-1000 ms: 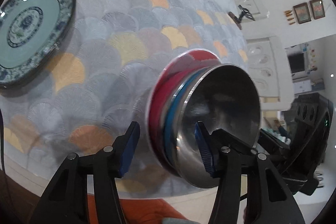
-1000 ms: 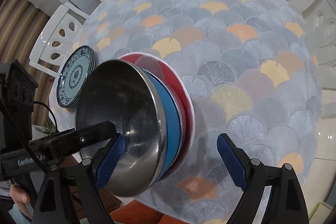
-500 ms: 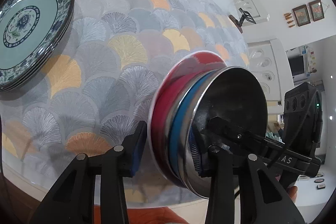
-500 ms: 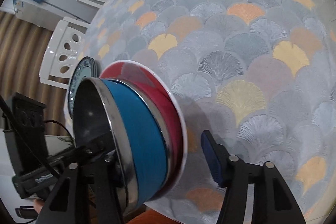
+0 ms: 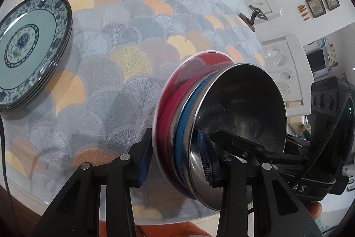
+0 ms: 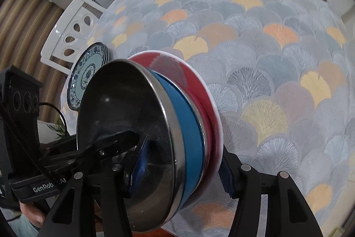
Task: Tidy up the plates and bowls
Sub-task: 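Carry the nested bowls over the plate stack and lower them onto it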
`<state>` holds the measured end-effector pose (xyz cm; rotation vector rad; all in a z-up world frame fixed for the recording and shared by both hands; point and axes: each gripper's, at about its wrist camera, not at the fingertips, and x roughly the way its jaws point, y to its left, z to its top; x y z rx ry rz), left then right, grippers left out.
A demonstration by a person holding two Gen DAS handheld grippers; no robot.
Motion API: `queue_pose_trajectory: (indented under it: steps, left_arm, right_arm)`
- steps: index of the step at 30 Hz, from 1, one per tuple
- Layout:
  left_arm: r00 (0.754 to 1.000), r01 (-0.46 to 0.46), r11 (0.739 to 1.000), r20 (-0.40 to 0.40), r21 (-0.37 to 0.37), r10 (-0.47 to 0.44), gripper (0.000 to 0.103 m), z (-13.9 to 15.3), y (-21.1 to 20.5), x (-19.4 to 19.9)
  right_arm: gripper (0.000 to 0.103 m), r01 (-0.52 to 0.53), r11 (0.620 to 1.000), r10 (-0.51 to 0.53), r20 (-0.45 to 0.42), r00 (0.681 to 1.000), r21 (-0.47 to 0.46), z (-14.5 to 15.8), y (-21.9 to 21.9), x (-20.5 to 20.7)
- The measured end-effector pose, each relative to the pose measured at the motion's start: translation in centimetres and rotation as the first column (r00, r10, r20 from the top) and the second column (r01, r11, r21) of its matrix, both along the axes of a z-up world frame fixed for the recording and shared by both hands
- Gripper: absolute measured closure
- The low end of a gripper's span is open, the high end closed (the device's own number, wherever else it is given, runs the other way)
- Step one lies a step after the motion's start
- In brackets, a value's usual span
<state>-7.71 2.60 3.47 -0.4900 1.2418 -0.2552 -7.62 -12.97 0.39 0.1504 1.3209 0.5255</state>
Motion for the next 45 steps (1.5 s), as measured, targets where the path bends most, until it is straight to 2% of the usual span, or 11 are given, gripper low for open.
queue_pose_trajectory:
  steps: [6, 15, 22, 26, 35, 45]
  left_arm:
    - [1.0, -0.018, 1.0, 0.024, 0.019, 0.017, 0.068, 1.1, 0.2, 0.2]
    - [0.993, -0.103, 0.995, 0.054, -0.012, 0.104, 0.068, 3.9, 2.4, 0.3]
    - [0.975, -0.196, 0.979, 0.093, -0.055, 0.2, 0.068, 6.6, 7.4, -0.8]
    - [0.974, -0.207, 0.978, 0.082, -0.035, 0.209, 0.068, 7.5, 11.3, -0.9]
    - [0.98, -0.182, 0.983, 0.075, -0.003, 0.182, 0.068, 7.2, 20.5, -0.1]
    - [0.998, -0.07, 0.998, 0.01, -0.003, 0.07, 0.068, 4.1, 24.9, 2.6]
  right_arm:
    - [0.048, 0.002, 1.0, -0.002, 0.017, 1.0, 0.009, 1.0, -0.1, 0.3]
    - [0.048, -0.015, 1.0, 0.015, 0.043, 0.999, -0.002, 4.6, 2.0, 1.4]
    - [0.048, -0.077, 0.997, 0.078, 0.109, 0.991, -0.012, 8.0, 7.4, 2.1]
    - [0.048, -0.104, 0.995, 0.104, 0.118, 0.988, -0.003, 8.8, 11.5, 2.4]
    - [0.048, -0.071, 0.997, 0.07, 0.054, 0.996, 0.009, 8.4, 20.5, 4.5]
    - [0.048, 0.015, 0.999, -0.017, -0.071, 0.997, -0.038, 5.0, 25.0, 6.5]
